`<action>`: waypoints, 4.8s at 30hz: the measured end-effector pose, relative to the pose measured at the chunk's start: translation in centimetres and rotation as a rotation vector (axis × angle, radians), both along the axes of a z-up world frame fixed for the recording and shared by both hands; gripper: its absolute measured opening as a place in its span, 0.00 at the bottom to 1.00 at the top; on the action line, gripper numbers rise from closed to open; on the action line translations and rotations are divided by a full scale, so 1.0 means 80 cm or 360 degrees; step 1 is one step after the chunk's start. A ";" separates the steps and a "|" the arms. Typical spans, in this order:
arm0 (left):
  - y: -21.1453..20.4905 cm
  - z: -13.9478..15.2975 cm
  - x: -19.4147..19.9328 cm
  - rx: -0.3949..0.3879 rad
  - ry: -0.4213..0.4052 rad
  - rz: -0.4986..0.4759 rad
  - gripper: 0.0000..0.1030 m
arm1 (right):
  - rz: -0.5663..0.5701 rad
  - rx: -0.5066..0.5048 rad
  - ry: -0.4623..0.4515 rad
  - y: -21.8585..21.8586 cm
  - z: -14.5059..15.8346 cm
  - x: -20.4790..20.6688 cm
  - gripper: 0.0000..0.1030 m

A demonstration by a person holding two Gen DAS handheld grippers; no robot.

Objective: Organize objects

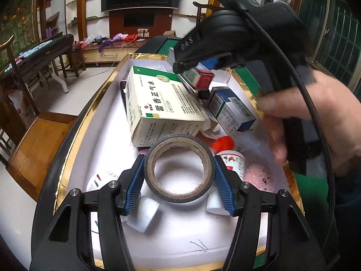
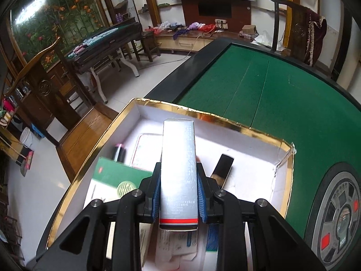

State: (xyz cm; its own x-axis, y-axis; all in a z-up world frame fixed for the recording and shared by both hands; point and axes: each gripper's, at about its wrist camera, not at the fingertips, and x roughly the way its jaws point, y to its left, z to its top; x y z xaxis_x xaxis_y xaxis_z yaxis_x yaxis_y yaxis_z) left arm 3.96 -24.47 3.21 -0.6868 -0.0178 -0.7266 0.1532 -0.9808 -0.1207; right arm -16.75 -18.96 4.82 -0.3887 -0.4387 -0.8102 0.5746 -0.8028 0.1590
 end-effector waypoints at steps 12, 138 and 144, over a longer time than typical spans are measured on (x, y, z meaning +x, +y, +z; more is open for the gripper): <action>0.015 -0.006 -0.002 -0.0054 0.0013 0.0027 0.58 | 0.0024 0.0086 0.0005 -0.019 -0.015 -0.015 0.26; 0.067 0.046 0.096 -0.0341 0.0283 0.0283 0.80 | 0.0016 -0.0230 0.0310 0.238 -0.013 0.267 1.00; 0.067 0.042 0.097 -0.0556 0.0276 0.0442 0.80 | 0.0028 -0.0219 0.0295 0.233 -0.017 0.266 1.00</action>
State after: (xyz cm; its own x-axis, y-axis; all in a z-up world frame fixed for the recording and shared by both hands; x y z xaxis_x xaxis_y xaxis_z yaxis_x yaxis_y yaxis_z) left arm 11.71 -19.09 6.59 -0.7321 -0.4407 -0.5195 0.4220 -0.8920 0.1620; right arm 4.57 -0.34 3.49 -0.5168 -0.5480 -0.6577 0.6178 -0.7706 0.1567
